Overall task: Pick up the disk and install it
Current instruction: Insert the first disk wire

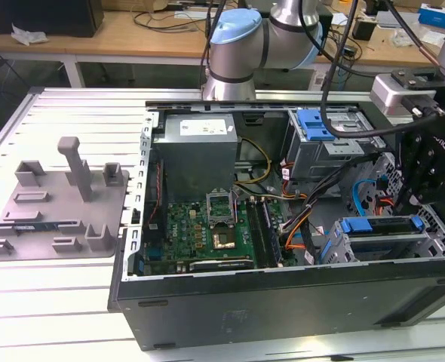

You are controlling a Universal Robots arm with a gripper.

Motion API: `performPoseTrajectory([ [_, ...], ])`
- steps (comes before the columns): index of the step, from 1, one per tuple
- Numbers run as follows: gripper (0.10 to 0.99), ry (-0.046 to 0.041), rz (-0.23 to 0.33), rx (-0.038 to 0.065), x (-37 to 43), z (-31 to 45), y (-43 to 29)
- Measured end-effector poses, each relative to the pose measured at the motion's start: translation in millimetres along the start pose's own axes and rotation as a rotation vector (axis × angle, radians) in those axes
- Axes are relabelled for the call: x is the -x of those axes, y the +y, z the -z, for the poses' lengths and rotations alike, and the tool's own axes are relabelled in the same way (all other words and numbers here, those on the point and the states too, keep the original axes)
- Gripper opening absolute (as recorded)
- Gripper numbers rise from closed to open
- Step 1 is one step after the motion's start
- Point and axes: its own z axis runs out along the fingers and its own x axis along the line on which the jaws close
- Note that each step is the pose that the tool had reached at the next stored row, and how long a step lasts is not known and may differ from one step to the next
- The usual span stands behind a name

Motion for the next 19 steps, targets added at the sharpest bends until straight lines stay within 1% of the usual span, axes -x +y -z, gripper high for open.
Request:
performPoseTrajectory([
  [3,0.169,-0.0004,0.000,0.000,0.0,0.0,0.0],
  [4,0.169,-0.0001,0.000,0.002,-0.1,0.0,0.0],
  [5,0.169,0.0001,0.000,0.006,-0.1,0.0,0.0],
  [6,0.169,0.0006,0.001,0.016,0.0,0.0,-0.1],
  [7,0.169,0.0012,0.003,0.030,0.0,-0.1,-0.7],
  [8,0.169,0.0016,0.004,0.040,0.1,-0.1,-1.6],
  [9,0.169,0.0003,0.005,0.041,0.2,-0.1,-2.4],
  [10,0.169,-0.0030,0.005,0.041,0.2,-0.2,-3.2],
  [13,0.169,-0.0213,0.006,0.042,0.5,-0.4,-5.7],
  [14,0.169,-0.0233,0.006,0.042,0.7,-0.4,-5.9],
  [15,0.169,-0.0236,0.007,0.042,1.0,-0.5,-6.1],
  [16,0.169,-0.0223,0.008,0.045,1.8,-0.3,-6.4],
  [18,0.169,-0.0180,0.009,0.048,3.7,0.0,-6.4],
  [19,0.169,-0.0104,0.010,0.054,5.2,0.2,-6.4],
])
